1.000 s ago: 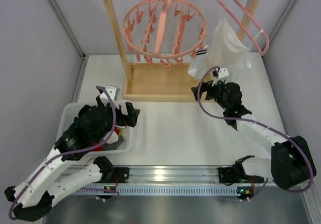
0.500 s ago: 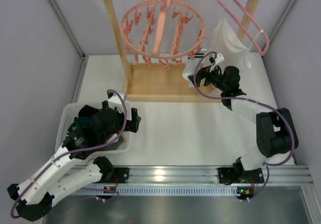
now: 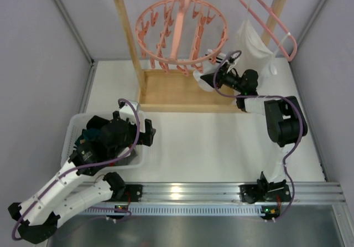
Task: Remove the socks clipped to the hanger
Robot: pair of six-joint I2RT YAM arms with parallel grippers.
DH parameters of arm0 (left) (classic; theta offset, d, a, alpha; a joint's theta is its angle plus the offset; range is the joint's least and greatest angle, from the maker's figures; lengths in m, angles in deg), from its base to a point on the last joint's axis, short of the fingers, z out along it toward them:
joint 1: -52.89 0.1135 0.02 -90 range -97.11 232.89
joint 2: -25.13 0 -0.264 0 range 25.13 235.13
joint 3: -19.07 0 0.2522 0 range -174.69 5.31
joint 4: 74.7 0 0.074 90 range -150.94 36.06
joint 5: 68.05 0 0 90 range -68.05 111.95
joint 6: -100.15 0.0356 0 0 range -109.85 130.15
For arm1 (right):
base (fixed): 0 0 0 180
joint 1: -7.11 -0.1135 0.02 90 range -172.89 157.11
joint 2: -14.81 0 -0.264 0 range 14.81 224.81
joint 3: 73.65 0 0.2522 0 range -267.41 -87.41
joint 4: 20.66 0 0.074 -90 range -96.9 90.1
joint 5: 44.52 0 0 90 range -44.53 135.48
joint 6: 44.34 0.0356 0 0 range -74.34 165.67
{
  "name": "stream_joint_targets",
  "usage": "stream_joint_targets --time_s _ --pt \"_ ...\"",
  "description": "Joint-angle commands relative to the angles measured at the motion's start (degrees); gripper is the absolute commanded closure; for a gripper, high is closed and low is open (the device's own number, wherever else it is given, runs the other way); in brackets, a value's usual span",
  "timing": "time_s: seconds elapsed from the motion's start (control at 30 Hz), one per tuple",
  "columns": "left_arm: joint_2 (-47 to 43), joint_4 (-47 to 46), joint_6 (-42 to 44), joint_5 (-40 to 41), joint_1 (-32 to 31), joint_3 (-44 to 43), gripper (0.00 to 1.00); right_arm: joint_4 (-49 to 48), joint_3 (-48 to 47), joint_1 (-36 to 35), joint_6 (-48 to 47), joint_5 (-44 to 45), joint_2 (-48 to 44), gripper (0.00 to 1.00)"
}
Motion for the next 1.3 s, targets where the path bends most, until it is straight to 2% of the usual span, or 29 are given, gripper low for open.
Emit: stream_joint_targets --time_s 0.0,0.03,0.17,0.33,0.47,0.63,0.67,0.8,0.93,0.97,1.07,1.27 --pt "-0.08 -1.25 -0.39 0.51 0.05 0.32 0.02 -16.59 -0.01 0.56 7.47 -3.50 0.72 0.78" --pt "0.01 -1.25 -0.39 0.51 0.05 0.32 0.02 -17.99 0.69 0.56 7.91 -3.23 0.29 0.86" --pt "0.10 -1.25 -0.57 0.78 0.05 -0.03 0.02 -17.13 5.95 -0.05 5.82 -0.52 -3.13 1.00" --pt "-0.25 -1.16 -2.41 1.83 0.14 -1.96 0.02 -10.20 12.90 -1.64 -1.74 6.34 -11.47 1.00" --pt "0.01 -1.07 -4.61 3.58 0.14 -4.95 0.02 2.26 19.32 -4.62 -10.08 17.64 -18.86 1.00" --pt "2.20 -1.25 -8.65 3.41 0.05 -11.27 0.02 11.16 26.52 -11.91 -16.25 31.81 -29.32 1.00" --pt "2.90 -1.25 -9.09 3.76 0.05 -12.59 0.02 12.40 27.24 -13.31 -16.95 36.97 -30.64 1.00" --pt "8.87 -1.07 -9.36 7.63 0.05 -21.88 0.02 17.32 29.52 -23.84 -19.41 49.31 -36.17 1.00" --pt "13.71 -1.07 -8.40 8.07 -0.21 -30.86 0.02 20.57 29.80 -31.50 -19.76 60.38 -38.56 1.00" --pt "14.68 -1.07 -7.52 8.25 -0.56 -32.62 0.02 21.28 29.36 -33.35 -20.12 65.71 -38.74 1.00" --pt "19.60 -0.98 -4.98 8.60 -1.00 -39.92 0.02 22.95 27.07 -40.55 -20.91 72.68 -38.04 1.00" --pt "30.50 -0.98 -0.40 14.29 -5.82 -51.35 0.02 23.31 21.10 -48.64 -22.40 81.22 -33.47 1.00"
